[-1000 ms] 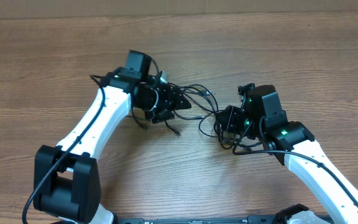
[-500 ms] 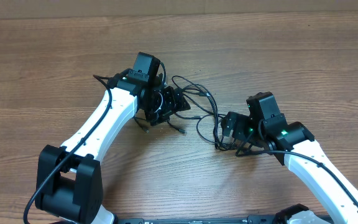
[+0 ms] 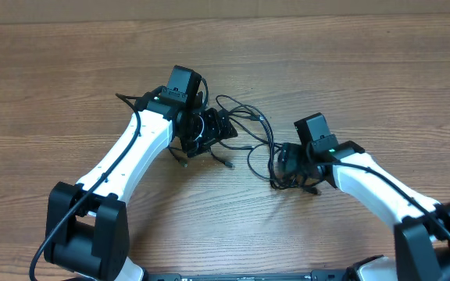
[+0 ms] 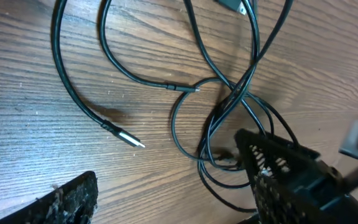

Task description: Untangle cables

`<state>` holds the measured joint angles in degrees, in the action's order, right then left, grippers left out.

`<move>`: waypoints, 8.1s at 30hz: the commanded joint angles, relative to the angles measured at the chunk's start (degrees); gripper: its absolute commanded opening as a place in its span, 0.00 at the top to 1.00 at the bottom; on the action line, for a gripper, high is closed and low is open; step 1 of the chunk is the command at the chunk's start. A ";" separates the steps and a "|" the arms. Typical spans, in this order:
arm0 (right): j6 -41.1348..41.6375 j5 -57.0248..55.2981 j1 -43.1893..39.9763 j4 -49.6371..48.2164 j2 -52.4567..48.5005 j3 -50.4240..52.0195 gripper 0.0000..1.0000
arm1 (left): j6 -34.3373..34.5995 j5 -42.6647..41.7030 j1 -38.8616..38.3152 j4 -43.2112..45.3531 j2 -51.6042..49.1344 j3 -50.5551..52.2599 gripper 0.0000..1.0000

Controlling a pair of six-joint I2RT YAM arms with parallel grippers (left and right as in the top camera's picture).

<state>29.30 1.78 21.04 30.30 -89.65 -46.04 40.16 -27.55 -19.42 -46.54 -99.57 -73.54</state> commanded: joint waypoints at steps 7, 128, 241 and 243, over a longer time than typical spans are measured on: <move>-0.70 11.96 -0.22 0.00 0.26 -2.01 0.96 | 0.28 -1.14 -0.28 -0.17 -0.46 -0.04 0.29; -15.89 13.33 -0.15 5.97 7.28 -7.28 0.96 | -1.11 11.23 -9.55 6.34 -0.46 -0.22 0.73; -11.13 9.92 -6.64 7.48 7.28 -7.28 0.96 | -65.53 -40.76 7.15 -8.79 -6.88 -0.70 0.85; -11.13 9.90 -6.64 7.50 7.28 -7.28 0.96 | -63.06 -28.85 6.78 -7.69 -6.88 -0.70 0.87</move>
<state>17.69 13.04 14.68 38.17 -82.89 -53.34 -17.98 -61.91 -12.38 -54.81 -106.52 -74.54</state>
